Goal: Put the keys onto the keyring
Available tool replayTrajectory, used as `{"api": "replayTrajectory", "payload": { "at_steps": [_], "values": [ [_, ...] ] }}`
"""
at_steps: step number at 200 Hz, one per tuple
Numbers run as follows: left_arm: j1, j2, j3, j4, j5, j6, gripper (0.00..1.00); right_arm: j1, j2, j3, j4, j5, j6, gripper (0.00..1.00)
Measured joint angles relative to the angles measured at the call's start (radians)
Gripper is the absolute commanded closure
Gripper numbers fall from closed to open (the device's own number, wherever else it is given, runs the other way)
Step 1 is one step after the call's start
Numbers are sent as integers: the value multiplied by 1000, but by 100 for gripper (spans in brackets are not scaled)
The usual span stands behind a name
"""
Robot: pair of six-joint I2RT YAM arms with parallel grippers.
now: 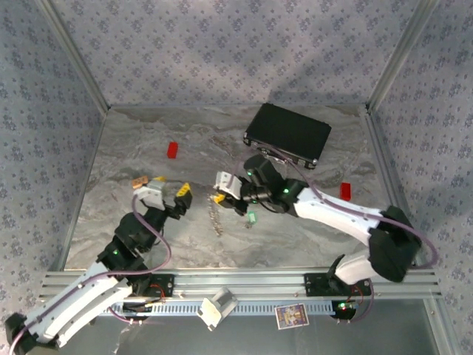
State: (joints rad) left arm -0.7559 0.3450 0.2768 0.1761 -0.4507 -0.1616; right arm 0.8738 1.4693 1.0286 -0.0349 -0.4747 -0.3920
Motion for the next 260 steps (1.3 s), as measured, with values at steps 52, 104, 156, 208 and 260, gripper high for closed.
{"api": "replayTrajectory", "payload": {
  "at_steps": [52, 104, 156, 208, 260],
  "values": [
    [150, -75, 33, -256, -86, -166, 17, -9, 278, 144, 74, 10, -34, 100],
    [160, -43, 19, -304, -69, -263, 17, -62, 351, 167, -135, 220, -219, 100],
    [161, 10, -18, -291, -58, -322, 17, -105, 379, 167, -258, 414, -343, 94],
    [167, 18, -17, -316, -42, -330, 16, -135, 431, 203, -307, 542, -381, 92],
    [174, 112, 14, -353, -5, -330, 16, -184, 470, 210, -334, 654, -405, 67]
  ]
}}
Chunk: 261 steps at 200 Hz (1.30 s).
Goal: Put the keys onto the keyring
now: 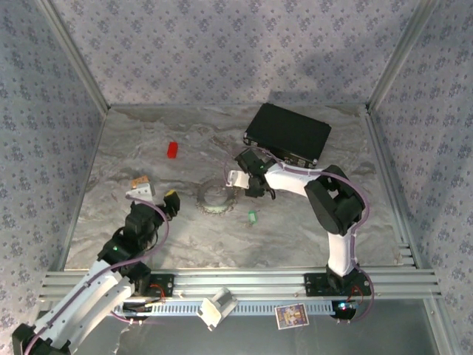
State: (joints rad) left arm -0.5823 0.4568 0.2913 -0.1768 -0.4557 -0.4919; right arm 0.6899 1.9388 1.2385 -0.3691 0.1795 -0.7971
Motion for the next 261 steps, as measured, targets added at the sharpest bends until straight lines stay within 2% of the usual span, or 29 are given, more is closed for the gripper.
{"api": "replayTrajectory", "payload": {
  "at_steps": [44, 66, 93, 107, 121, 144, 159, 179, 193, 223, 243, 261],
  "values": [
    [0, 156, 52, -5, 43, 0, 16, -19, -63, -58, 17, -3, 19, 64],
    [0, 249, 93, 1, 95, 5, 23, -31, -195, -149, 44, -90, 87, 64],
    [-11, 384, 153, 14, 244, 50, 27, -25, -419, -303, 172, -213, 237, 63],
    [-56, 472, 211, 4, 281, 79, 28, -19, -521, -389, 243, -262, 325, 63],
    [-145, 581, 299, -40, 281, 114, 28, -18, -591, -466, 305, -304, 416, 63],
    [-277, 763, 454, -123, 269, 149, 28, -18, -649, -551, 345, -361, 525, 63],
    [-322, 858, 528, -176, 253, 151, 28, -21, -688, -589, 353, -383, 574, 62],
    [-341, 950, 580, -233, 246, 150, 31, -42, -779, -640, 369, -374, 634, 62],
    [-341, 998, 603, -270, 256, 141, 34, -71, -862, -667, 369, -321, 688, 62],
    [-348, 1099, 667, -329, 269, 118, 42, -208, -1029, -681, 329, -208, 861, 66],
    [-354, 1149, 694, -341, 284, 113, 46, -300, -1081, -681, 303, -191, 955, 65],
    [-355, 1188, 718, -359, 288, 113, 49, -332, -1081, -682, 276, -194, 1012, 65]
  ]
}}
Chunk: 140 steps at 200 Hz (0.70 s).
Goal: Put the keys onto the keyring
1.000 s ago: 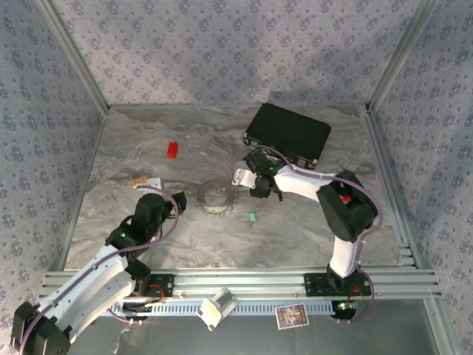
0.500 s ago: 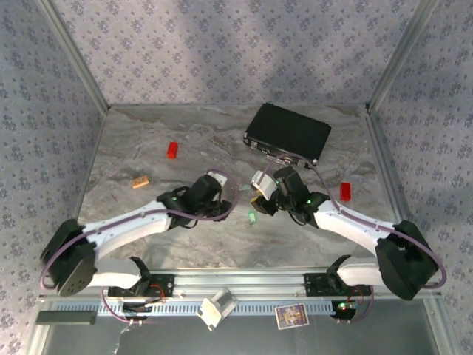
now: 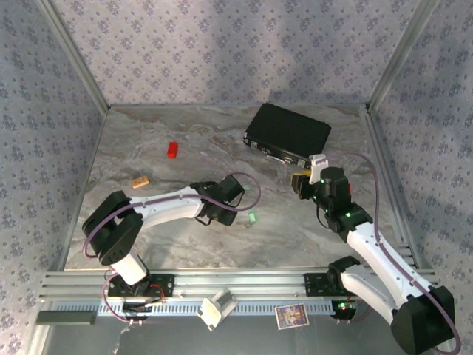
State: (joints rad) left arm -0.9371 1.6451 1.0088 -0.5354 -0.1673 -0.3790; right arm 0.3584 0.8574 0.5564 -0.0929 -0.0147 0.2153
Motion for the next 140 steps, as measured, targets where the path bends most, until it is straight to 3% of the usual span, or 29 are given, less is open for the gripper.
{"api": "replayTrajectory", "payload": {
  "at_steps": [35, 140],
  "values": [
    [0, 50, 39, -14, 3, -8, 57, -7, 29, -4, -40, -18, 56, 65],
    [0, 102, 58, -40, -27, -7, 65, -21, 44, -5, -53, -31, 70, 66]
  ]
}}
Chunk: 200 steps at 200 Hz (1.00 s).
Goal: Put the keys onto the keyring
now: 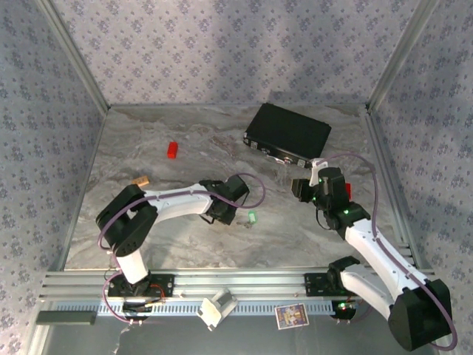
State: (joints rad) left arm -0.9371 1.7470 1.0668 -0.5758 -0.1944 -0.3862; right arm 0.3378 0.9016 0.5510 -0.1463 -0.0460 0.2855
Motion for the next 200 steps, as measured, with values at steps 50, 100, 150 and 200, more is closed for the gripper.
{"api": "replayTrajectory", "payload": {
  "at_steps": [50, 100, 150, 200],
  "values": [
    [0, 43, 23, 0, -8, 0, 69, -5, 2, -1, 0, -27, -1, 66],
    [-2, 43, 37, -1, -32, 1, 80, -6, 2, -8, 0, -57, -2, 67],
    [-8, 43, 38, -8, -66, 0, 83, -8, 3, -10, 0, -75, -5, 67],
    [-12, 43, 42, -19, -83, 1, 86, -9, 3, -10, 0, -83, -5, 67]
  ]
}}
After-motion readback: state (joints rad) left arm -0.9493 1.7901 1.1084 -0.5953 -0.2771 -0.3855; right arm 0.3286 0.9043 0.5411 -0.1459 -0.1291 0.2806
